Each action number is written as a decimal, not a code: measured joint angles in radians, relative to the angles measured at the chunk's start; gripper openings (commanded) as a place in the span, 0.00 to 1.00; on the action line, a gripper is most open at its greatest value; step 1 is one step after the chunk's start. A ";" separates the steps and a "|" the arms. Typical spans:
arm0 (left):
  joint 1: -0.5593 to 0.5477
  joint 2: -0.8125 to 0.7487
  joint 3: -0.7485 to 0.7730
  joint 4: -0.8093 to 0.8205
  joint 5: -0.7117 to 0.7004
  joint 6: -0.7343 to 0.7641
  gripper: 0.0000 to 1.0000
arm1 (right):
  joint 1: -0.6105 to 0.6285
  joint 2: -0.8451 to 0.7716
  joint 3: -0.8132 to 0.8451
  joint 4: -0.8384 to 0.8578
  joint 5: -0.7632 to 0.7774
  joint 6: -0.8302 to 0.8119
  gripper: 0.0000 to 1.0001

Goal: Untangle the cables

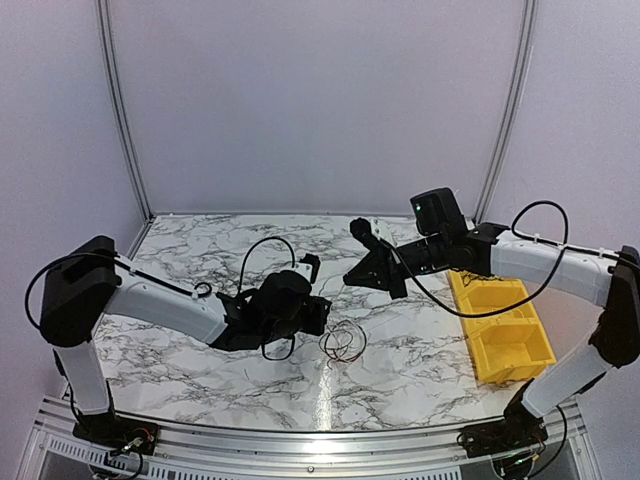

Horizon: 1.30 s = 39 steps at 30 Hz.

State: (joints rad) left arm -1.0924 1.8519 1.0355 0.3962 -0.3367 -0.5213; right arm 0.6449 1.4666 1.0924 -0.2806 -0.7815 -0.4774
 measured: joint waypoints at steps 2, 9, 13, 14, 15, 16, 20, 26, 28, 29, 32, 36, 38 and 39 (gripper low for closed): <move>0.000 0.053 0.003 0.031 -0.019 -0.035 0.22 | 0.000 -0.017 0.021 -0.003 -0.016 0.023 0.00; -0.013 0.186 0.027 0.114 -0.041 -0.110 0.19 | 0.000 -0.056 0.225 -0.033 -0.051 0.100 0.00; -0.015 0.204 0.027 0.129 -0.054 -0.130 0.17 | -0.001 -0.061 0.430 -0.057 -0.073 0.135 0.00; -0.015 0.204 0.025 0.135 -0.060 -0.131 0.17 | -0.001 -0.061 0.500 -0.069 -0.078 0.145 0.00; -0.015 0.204 0.022 0.143 -0.066 -0.131 0.17 | -0.001 -0.061 0.542 -0.078 -0.083 0.151 0.00; -0.015 0.204 0.018 0.150 -0.071 -0.132 0.16 | -0.002 -0.061 0.587 -0.083 -0.089 0.158 0.00; -0.015 0.199 -0.025 0.165 -0.094 -0.133 0.18 | -0.002 -0.063 0.721 -0.095 -0.100 0.176 0.00; -0.015 0.096 -0.150 0.158 -0.130 -0.115 0.35 | -0.022 -0.075 0.651 -0.098 -0.087 0.174 0.00; -0.015 -0.003 -0.202 0.144 -0.135 -0.106 0.41 | -0.045 -0.077 0.568 -0.102 -0.080 0.172 0.00; -0.015 -0.063 -0.216 0.128 -0.134 -0.100 0.43 | -0.055 -0.077 0.535 -0.106 -0.072 0.172 0.00; -0.015 -0.231 -0.207 0.063 -0.133 -0.065 0.48 | -0.097 -0.077 0.429 -0.124 -0.055 0.169 0.00; -0.011 -0.377 -0.084 -0.102 -0.128 0.013 0.55 | -0.154 -0.093 0.337 -0.154 -0.013 0.142 0.00; -0.003 -0.392 0.001 -0.187 -0.124 0.058 0.56 | -0.182 -0.115 0.309 -0.180 0.017 0.116 0.00; 0.004 -0.392 0.046 -0.218 -0.117 0.082 0.56 | -0.200 -0.132 0.294 -0.193 0.036 0.101 0.00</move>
State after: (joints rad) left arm -1.0882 1.4601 1.0817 0.1780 -0.4534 -0.4397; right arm 0.4450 1.3342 1.3861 -0.4732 -0.7452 -0.3767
